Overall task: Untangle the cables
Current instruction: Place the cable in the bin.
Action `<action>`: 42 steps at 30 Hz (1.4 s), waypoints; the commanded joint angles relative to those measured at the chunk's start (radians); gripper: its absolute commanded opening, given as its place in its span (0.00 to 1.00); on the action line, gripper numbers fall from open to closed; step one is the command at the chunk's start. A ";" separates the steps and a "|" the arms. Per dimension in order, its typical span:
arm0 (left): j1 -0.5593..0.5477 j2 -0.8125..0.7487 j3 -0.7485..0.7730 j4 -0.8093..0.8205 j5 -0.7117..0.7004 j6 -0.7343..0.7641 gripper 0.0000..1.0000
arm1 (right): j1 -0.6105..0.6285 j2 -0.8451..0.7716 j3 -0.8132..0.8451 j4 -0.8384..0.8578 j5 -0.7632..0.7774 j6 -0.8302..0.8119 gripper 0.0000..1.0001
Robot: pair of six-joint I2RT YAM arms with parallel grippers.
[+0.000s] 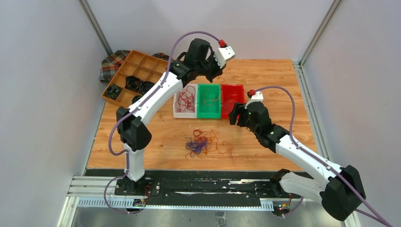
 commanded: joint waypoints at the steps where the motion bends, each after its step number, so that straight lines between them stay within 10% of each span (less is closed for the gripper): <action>1: -0.007 0.053 -0.001 -0.034 -0.103 -0.044 0.01 | -0.030 -0.039 -0.012 -0.024 0.031 -0.008 0.68; 6: -0.022 0.137 0.091 -0.067 -0.158 -0.028 0.00 | -0.040 -0.030 0.002 -0.021 0.015 -0.005 0.68; 15: -0.013 0.002 -0.321 0.142 -0.228 0.189 0.00 | -0.050 0.000 0.018 -0.038 0.011 -0.017 0.69; 35: -0.039 0.157 -0.304 0.167 -0.115 0.086 0.01 | -0.055 0.019 0.045 -0.056 0.014 -0.017 0.70; 42: -0.032 0.157 -0.292 0.094 -0.097 0.065 0.37 | -0.055 0.015 0.060 -0.099 0.011 -0.024 0.71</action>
